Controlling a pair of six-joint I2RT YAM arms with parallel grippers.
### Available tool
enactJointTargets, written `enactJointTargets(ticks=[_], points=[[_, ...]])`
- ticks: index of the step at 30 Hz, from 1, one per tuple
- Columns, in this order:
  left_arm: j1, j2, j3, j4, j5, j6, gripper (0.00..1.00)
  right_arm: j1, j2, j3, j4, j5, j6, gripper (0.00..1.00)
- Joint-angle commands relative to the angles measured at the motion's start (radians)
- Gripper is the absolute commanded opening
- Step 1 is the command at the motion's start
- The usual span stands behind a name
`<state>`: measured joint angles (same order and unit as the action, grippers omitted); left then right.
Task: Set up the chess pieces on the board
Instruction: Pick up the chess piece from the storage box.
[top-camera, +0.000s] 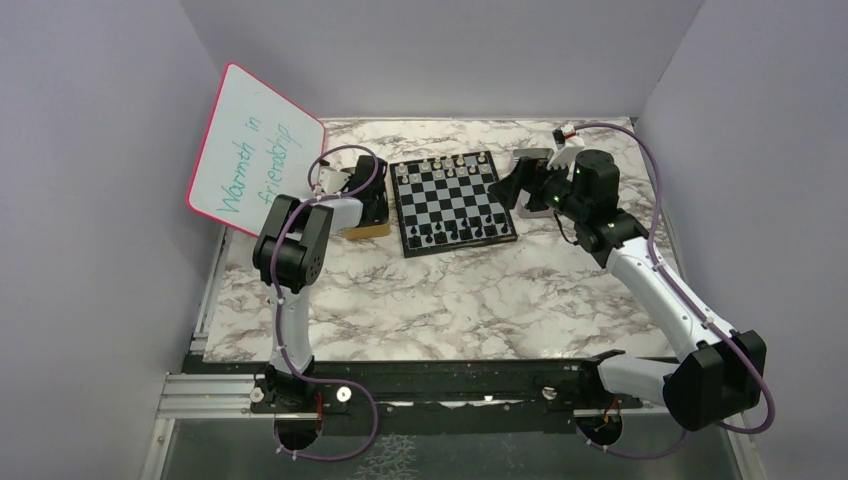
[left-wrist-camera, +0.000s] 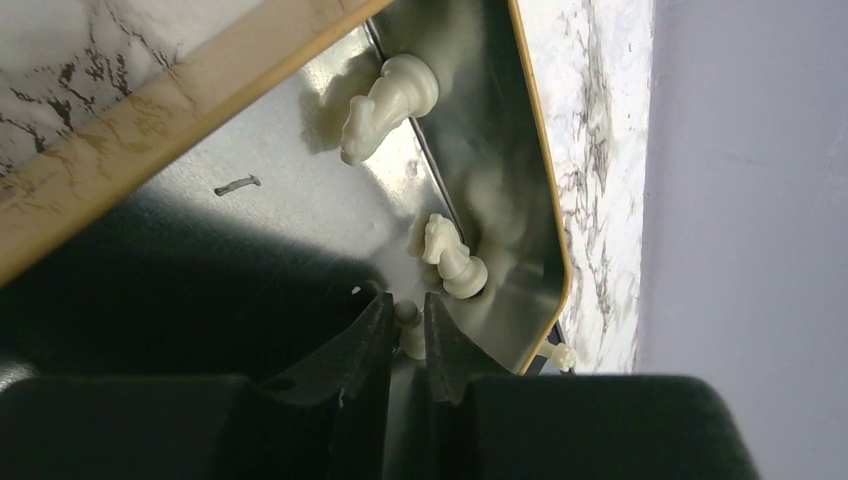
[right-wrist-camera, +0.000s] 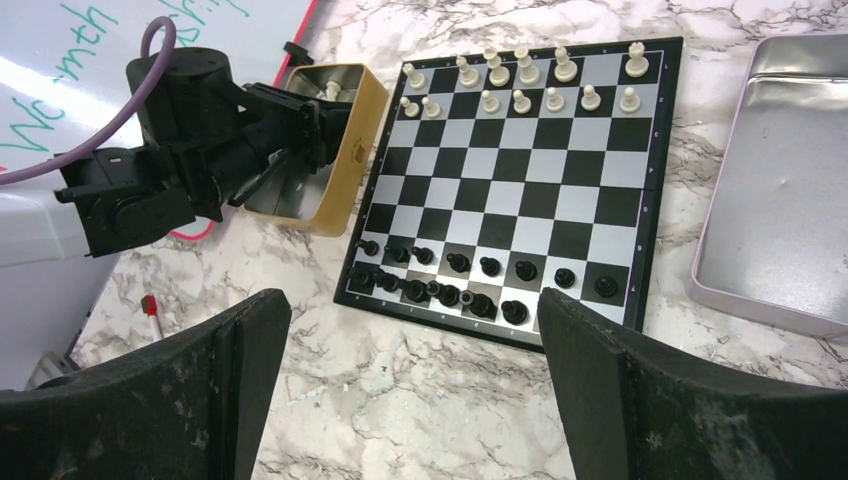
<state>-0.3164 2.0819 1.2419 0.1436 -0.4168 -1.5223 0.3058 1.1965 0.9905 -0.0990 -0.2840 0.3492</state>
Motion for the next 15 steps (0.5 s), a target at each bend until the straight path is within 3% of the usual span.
enactJointTargets(ticks=[1,8,15], points=[[-0.003,0.024,-0.004,-0.024,-0.009,-0.01,0.16,-0.003,-0.029,0.002,0.005,0.01,-0.009,1.0],[-0.003,-0.003,-0.012,-0.008,-0.012,0.019,0.01,-0.003,-0.037,-0.004,0.005,0.017,-0.01,1.0],[-0.003,-0.092,-0.021,0.013,-0.047,0.143,0.0,-0.003,-0.03,0.002,0.008,-0.002,0.0,1.0]])
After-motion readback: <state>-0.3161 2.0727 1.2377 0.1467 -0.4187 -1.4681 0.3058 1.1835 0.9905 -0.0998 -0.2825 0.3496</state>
